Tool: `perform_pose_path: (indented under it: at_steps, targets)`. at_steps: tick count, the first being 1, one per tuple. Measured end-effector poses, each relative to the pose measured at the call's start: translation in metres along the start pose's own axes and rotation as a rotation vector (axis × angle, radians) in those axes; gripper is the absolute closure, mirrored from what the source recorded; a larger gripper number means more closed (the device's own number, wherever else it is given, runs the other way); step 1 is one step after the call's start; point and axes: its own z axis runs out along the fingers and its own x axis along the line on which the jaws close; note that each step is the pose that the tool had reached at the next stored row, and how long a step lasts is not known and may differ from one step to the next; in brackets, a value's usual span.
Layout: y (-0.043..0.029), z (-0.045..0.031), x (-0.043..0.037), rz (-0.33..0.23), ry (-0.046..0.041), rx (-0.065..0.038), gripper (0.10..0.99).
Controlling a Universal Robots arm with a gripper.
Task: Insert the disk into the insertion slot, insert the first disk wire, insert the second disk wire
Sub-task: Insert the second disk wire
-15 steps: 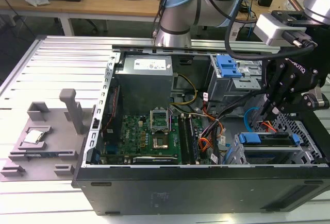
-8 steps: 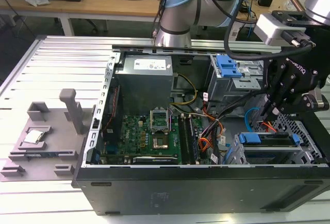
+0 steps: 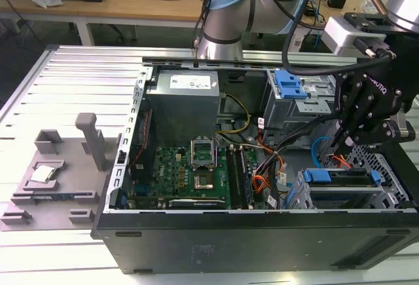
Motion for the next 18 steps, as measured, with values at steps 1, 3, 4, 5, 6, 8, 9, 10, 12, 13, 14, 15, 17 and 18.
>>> perform_pose_path:
  at_steps: [1,3,4,5,6,8,9,10,12,13,14,15,17,18]
  targets:
    - [-0.0003,0.0003,0.0001,0.000,-0.0002,0.000,0.922]
    - [-0.0020,0.0010,0.0005,0.000,-0.0001,0.000,0.922]
    - [-0.0029,0.0012,0.0005,0.000,-0.0001,0.000,0.922]
    - [-0.0052,0.0015,0.0006,0.000,0.0001,-0.001,0.922]
    - [-0.0064,0.0026,0.0006,0.000,0.0000,-0.001,0.922]
    - [-0.0066,0.0050,0.0006,0.000,0.0000,-0.001,0.922]
    - [-0.0068,0.0070,0.0005,0.000,-0.0001,-0.001,0.922]
    - [-0.0070,0.0084,0.0009,0.000,0.0001,-0.001,0.922]
    - [-0.0072,0.0115,0.0085,0.000,0.0000,-0.001,0.922]
    - [-0.0079,0.0128,0.0126,0.000,0.0000,-0.001,0.922]
    - [-0.0088,0.0143,0.0153,0.000,-0.0001,-0.002,0.922]
    - [-0.0095,0.0156,0.0157,0.000,-0.0003,-0.002,0.922]
    - [-0.0108,0.0192,0.0159,0.000,-0.0002,-0.002,0.922]
    - [-0.0115,0.0199,0.0160,0.000,0.0000,-0.002,0.922]
